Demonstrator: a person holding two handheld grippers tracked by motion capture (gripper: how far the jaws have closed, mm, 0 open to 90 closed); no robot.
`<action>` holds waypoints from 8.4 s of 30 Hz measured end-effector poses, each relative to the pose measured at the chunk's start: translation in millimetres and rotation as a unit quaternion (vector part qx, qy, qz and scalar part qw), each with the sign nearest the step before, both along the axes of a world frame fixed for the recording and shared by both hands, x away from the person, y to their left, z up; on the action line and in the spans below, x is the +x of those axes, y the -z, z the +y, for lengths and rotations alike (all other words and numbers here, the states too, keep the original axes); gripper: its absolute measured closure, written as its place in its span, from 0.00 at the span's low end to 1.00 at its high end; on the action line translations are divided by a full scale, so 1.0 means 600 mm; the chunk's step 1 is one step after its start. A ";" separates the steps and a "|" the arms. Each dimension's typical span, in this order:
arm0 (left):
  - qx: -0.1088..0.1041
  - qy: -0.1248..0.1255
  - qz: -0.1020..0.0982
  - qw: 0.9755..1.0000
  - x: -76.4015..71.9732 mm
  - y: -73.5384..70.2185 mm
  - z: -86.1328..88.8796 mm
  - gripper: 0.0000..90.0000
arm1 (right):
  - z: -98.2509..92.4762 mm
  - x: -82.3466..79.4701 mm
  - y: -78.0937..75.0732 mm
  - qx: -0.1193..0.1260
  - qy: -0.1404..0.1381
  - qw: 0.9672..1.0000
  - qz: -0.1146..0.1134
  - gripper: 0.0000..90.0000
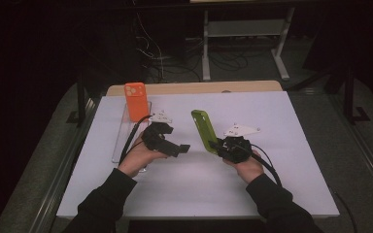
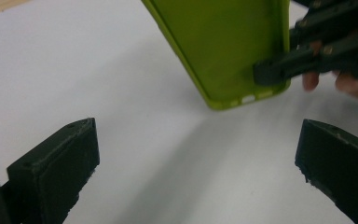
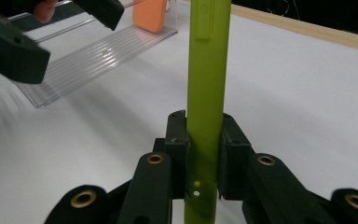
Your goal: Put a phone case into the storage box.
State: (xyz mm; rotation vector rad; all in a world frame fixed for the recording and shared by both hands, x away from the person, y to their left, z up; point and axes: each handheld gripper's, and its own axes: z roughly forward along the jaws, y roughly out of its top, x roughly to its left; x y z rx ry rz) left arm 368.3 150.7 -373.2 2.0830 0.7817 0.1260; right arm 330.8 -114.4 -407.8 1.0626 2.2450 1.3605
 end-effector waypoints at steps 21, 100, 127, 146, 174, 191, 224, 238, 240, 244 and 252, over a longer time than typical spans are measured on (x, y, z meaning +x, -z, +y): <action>-0.062 -0.010 -0.013 0.998 0.017 -0.008 -0.027 0.00 | 0.040 -0.018 -0.001 0.014 -0.032 0.999 -0.002 0.84; -0.065 -0.042 -0.040 0.996 0.020 -0.039 -0.013 0.14 | -0.042 -0.042 0.028 -0.049 -0.043 0.997 0.029 0.00; -0.025 -0.107 -0.100 0.989 0.083 -0.148 0.056 0.15 | -0.125 -0.087 0.055 -0.062 0.005 0.998 0.024 0.00; 0.027 -0.225 -0.117 0.967 0.148 -0.173 0.138 0.16 | -0.121 -0.088 0.056 -0.062 0.002 0.998 0.029 0.00; 0.112 -0.357 -0.054 0.926 0.210 -0.055 0.165 0.16 | -0.121 -0.088 0.056 -0.062 0.002 0.998 0.030 0.00; 0.128 -0.372 -0.057 0.918 0.218 -0.017 0.155 0.13 | -0.121 -0.088 0.055 -0.063 0.000 0.998 0.026 0.00; 0.073 -0.272 -0.060 0.958 0.172 -0.065 0.162 0.02 | -0.121 -0.089 0.054 -0.062 -0.002 0.998 0.026 0.00; 0.045 -0.197 -0.068 0.977 0.138 -0.079 0.148 0.02 | -0.121 -0.088 0.054 -0.059 -0.004 0.998 0.029 0.00; 0.039 -0.182 -0.066 0.980 0.133 -0.079 0.146 0.02 | -0.121 -0.088 0.054 -0.060 -0.005 0.998 0.028 0.00; 0.032 -0.158 -0.064 0.985 0.123 -0.077 0.143 0.02 | -0.121 -0.088 0.054 -0.059 -0.006 0.998 0.029 0.00; 0.027 -0.114 -0.058 0.991 0.099 -0.073 0.138 0.02 | -0.121 -0.087 0.053 -0.060 -0.006 0.998 0.029 0.00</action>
